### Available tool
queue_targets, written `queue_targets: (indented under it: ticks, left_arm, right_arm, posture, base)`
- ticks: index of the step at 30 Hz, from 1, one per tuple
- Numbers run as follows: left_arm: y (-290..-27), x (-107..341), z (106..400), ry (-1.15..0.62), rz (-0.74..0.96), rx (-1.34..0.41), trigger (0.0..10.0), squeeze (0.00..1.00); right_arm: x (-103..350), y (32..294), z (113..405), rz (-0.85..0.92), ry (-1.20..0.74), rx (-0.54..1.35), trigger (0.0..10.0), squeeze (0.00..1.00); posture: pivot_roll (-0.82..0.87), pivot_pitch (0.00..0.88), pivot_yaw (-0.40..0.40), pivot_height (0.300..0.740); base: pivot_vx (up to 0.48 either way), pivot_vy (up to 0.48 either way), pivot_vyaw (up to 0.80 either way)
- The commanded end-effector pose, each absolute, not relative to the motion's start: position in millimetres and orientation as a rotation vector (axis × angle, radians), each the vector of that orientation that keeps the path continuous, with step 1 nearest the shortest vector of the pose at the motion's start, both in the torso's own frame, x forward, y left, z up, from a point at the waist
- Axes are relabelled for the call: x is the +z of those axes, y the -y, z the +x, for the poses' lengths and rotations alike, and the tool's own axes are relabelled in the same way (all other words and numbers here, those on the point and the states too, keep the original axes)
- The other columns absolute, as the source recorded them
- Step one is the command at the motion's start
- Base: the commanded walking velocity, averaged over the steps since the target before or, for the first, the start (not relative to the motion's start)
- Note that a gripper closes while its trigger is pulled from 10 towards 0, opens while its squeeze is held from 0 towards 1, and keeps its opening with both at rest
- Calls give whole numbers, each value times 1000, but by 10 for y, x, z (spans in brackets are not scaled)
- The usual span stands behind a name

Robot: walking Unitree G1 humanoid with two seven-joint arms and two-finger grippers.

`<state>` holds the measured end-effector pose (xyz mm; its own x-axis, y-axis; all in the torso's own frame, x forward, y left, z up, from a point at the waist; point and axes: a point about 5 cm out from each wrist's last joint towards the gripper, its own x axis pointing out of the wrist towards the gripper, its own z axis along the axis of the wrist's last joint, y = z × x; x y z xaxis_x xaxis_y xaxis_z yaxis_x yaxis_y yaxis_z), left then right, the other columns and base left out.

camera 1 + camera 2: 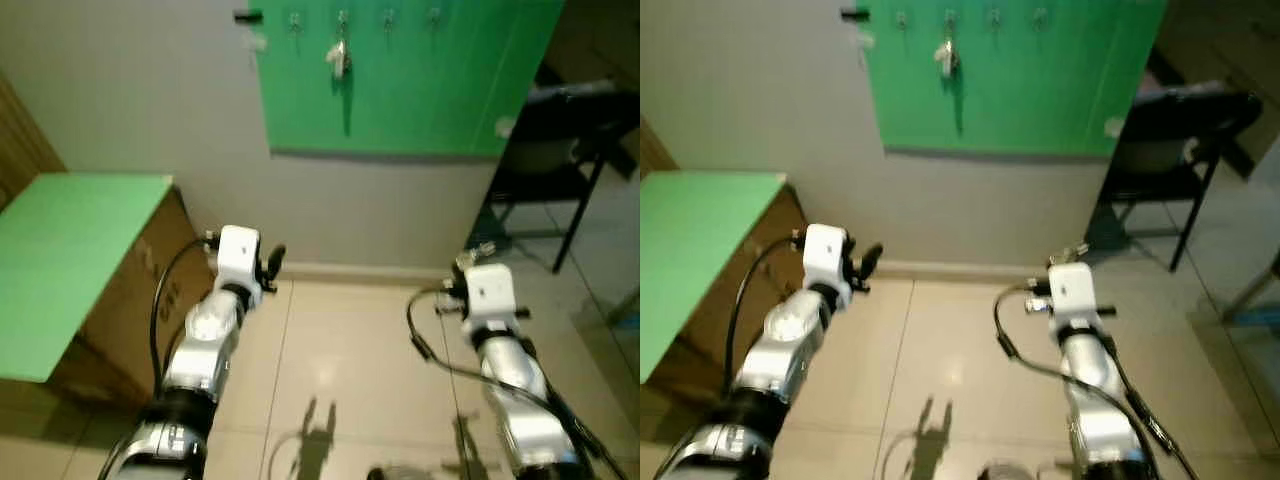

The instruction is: Hang keys on a hook

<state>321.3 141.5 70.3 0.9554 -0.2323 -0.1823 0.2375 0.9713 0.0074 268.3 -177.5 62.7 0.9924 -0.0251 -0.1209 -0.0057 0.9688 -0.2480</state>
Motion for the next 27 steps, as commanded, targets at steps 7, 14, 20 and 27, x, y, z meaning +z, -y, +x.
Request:
queue_targets:
  ticks: [7, 14, 20, 27]
  left_arm:
    - [-1413, 774, 3246, -142, 43, -259, 10000, 0]
    - [-1382, 849, 3297, -122, 70, -270, 10000, 0]
    - [-1379, 861, 3333, -130, 75, -265, 10000, 0]
    - [-1342, 864, 3362, -139, 84, -288, 10000, 0]
  right_arm:
    - [685, 1711, 2770, -223, -71, 9, 0, 0]
    - [676, 1637, 2776, -183, -66, 32, 0, 0]
    - [686, 1631, 2794, -181, -55, 36, 0, 0]
    - [697, 1584, 2820, -200, -58, 80, 0, 0]
  posture:
    - [-160, 0, 81, 740]
    - [-158, 0, 83, 740]
    - [-160, 0, 83, 740]
    - [-163, 0, 83, 740]
  base:
    - [51, 46, 0]
    - [377, 266, 0]
    - [439, 0, 0]
    - [439, 0, 0]
